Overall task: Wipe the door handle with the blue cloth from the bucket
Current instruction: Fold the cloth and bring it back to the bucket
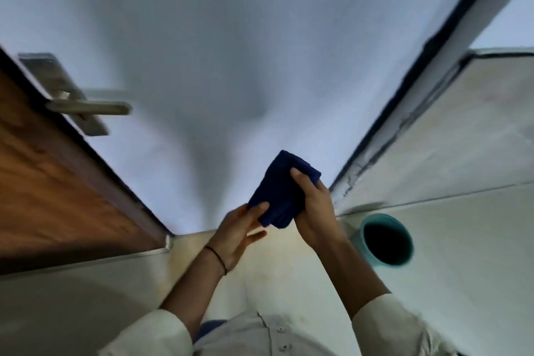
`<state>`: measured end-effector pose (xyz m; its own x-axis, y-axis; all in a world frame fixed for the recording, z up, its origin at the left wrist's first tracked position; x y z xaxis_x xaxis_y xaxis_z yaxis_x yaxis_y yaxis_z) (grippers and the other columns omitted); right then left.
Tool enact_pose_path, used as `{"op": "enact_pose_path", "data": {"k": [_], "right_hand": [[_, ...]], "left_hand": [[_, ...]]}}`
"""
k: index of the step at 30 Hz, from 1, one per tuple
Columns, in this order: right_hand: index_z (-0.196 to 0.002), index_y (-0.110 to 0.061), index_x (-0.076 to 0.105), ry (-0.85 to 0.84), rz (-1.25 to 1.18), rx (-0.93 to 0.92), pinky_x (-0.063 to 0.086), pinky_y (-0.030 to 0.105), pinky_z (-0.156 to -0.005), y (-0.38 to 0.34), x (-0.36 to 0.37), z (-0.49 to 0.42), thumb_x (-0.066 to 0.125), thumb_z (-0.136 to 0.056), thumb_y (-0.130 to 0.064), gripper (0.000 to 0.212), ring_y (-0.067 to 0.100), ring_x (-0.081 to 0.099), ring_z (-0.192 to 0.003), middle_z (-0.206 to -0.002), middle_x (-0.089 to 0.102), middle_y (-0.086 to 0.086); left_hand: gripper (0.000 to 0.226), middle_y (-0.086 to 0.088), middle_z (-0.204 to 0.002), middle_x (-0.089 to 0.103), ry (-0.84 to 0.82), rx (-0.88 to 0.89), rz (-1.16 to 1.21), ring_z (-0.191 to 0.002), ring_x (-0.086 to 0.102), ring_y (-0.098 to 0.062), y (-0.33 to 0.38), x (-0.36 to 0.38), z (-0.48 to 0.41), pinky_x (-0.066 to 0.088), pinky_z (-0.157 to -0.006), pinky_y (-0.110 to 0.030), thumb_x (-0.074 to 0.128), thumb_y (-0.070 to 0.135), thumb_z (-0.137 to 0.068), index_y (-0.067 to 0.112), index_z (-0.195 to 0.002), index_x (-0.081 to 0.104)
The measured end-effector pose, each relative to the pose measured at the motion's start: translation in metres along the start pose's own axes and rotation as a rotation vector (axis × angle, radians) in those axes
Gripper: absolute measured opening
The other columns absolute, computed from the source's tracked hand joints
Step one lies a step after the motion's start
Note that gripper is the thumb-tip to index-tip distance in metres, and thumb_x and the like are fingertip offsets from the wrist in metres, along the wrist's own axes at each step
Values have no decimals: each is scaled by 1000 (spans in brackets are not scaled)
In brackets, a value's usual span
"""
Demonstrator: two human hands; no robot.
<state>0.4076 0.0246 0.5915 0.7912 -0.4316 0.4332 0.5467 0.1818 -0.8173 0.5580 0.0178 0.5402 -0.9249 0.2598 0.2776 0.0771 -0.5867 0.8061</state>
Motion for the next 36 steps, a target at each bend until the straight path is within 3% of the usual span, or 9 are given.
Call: {"op": "enact_pose_path", "data": {"k": [3, 6, 11, 19, 22, 25, 29, 33, 36], "right_hand": [[-111, -3, 64, 102, 73, -63, 54, 42, -88, -24, -70, 2, 67, -90, -16, 25, 27, 67, -98, -105, 70, 19], [-95, -10, 64, 237, 233, -96, 52, 43, -82, -44, -139, 11, 71, -81, -19, 19, 23, 62, -87, -89, 67, 10], [-94, -10, 63, 420, 428, -64, 53, 38, -76, -63, -250, 13, 69, -82, -13, 13, 20, 65, -82, -90, 70, 13], [-101, -13, 65, 701, 467, 96, 58, 41, -77, -78, -392, -15, 73, -82, -18, 21, 27, 68, -90, -96, 72, 12], [-103, -10, 65, 742, 420, 193, 58, 37, -74, -91, -435, -37, 72, -84, -15, 21, 26, 68, -88, -100, 72, 14], [-106, -1, 64, 786, 366, 308, 60, 47, -80, -105, -477, -61, 73, -83, -9, 26, 27, 66, -85, -103, 70, 24], [-99, -6, 66, 841, 345, 345, 62, 44, -76, -118, -524, -93, 76, -79, -11, 23, 31, 68, -87, -102, 70, 23], [-102, -5, 65, 831, 390, 380, 62, 45, -76, -116, -559, -120, 75, -80, -14, 25, 36, 70, -92, -103, 70, 22], [-105, -3, 65, 804, 429, 402, 62, 46, -75, -104, -586, -142, 73, -81, -13, 28, 34, 69, -87, -101, 70, 22]], "left_hand": [[27, -12, -117, 71, 28, 52, -18, -101, 69, -23, -10, 56, -18, 56, -76, -29, 66, 13, -88, 11, -115, 65], [31, -15, -112, 71, 35, 40, -76, -96, 68, -27, -21, 102, -35, 57, -75, -35, 65, 6, -87, 4, -117, 60], [36, -14, -100, 65, -91, -8, -218, -91, 62, -27, -46, 185, -77, 52, -74, -37, 71, 15, -75, 3, -106, 58], [29, -4, -97, 67, -328, -110, -419, -86, 62, -15, -112, 311, -172, 50, -73, -30, 66, 23, -74, 12, -99, 57], [49, -13, -103, 65, -372, -251, -376, -91, 63, -21, -134, 349, -211, 52, -75, -34, 67, 22, -74, -2, -114, 52], [55, -18, -101, 65, -367, -374, -399, -89, 61, -27, -144, 384, -244, 51, -70, -34, 70, 23, -71, -4, -116, 52], [59, -18, -104, 67, -358, -402, -473, -85, 66, -25, -145, 427, -283, 54, -63, -30, 70, 17, -68, -4, -120, 52], [41, -13, -101, 66, -360, -393, -565, -81, 65, -21, -157, 457, -317, 55, -56, -22, 64, -6, -81, -1, -120, 51], [40, -8, -97, 66, -335, -381, -620, -84, 64, -22, -176, 470, -340, 56, -63, -27, 59, -12, -82, 10, -115, 52]]}}
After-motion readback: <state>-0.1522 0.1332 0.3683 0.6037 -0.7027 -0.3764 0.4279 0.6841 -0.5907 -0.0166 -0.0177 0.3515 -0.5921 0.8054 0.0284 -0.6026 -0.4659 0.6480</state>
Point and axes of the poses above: each hand's wrist, its own z-axis away from the middle knuckle, its own x-axis out of the palm, y = z × x, the point moved 4 cm from there along -z, towards the middle knuckle
